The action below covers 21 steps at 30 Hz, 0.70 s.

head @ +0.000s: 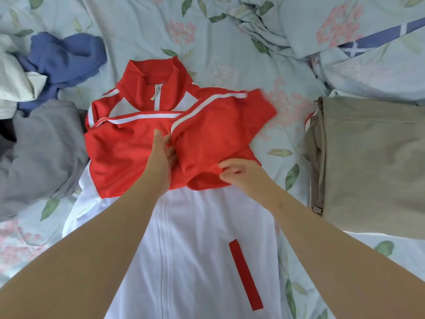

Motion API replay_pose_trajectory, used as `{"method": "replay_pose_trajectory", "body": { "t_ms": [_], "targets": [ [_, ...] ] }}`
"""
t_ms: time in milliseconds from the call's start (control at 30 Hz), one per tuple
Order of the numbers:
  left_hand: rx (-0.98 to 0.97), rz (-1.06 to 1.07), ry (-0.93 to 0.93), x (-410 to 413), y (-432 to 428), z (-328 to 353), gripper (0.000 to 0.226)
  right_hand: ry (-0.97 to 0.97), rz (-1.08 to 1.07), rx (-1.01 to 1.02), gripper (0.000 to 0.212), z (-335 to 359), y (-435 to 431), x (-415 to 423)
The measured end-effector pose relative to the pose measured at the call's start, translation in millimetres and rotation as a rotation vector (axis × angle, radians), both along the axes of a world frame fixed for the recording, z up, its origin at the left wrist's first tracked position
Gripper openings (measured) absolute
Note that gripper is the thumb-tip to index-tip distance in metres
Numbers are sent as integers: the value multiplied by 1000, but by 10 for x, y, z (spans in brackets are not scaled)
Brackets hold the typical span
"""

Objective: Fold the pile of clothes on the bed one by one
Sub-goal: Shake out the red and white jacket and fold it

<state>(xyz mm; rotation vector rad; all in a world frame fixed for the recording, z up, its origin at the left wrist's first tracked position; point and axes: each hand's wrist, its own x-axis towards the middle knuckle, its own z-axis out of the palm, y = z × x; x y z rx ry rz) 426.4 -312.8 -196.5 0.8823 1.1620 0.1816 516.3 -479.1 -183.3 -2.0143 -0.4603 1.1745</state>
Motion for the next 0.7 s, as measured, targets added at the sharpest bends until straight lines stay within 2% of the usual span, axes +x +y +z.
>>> {"method": "replay_pose_trajectory", "body": {
  "t_ms": [67,133,167,200,267,333,433,500,567,600,633,700],
  "targets": [
    [31,21,31,-13,6,-5,57,-52,-261,-26,13,-17,14,60],
    [278,-51,141,-12,22,-57,66,-153,-386,-49,14,-8,52,121],
    [453,-128,210,-6,26,-93,74,-135,-460,-25,13,-8,76,147],
    [639,-221,268,7,17,-97,78,-46,-565,21,14,-11,110,177],
    [940,-466,322,26,-30,-101,77,273,-827,123,25,6,203,236],
    [995,-686,357,32,-39,-143,66,529,-988,147,24,-18,275,290],
    [963,-869,397,-73,-14,-234,54,639,-1050,66,15,-46,361,368],
    [889,-882,306,-136,2,-192,47,630,-1060,19,16,-37,402,419],
    [656,-694,186,-186,11,-64,38,529,-1083,114,8,45,474,456],
    [496,-529,123,-219,31,18,36,403,-1041,219,12,95,524,447],
    [317,-339,56,-258,68,111,36,252,-927,328,20,184,586,397],
    [-31,0,-105,-396,187,267,42,-132,-517,410,32,363,748,159]
  ]
}}
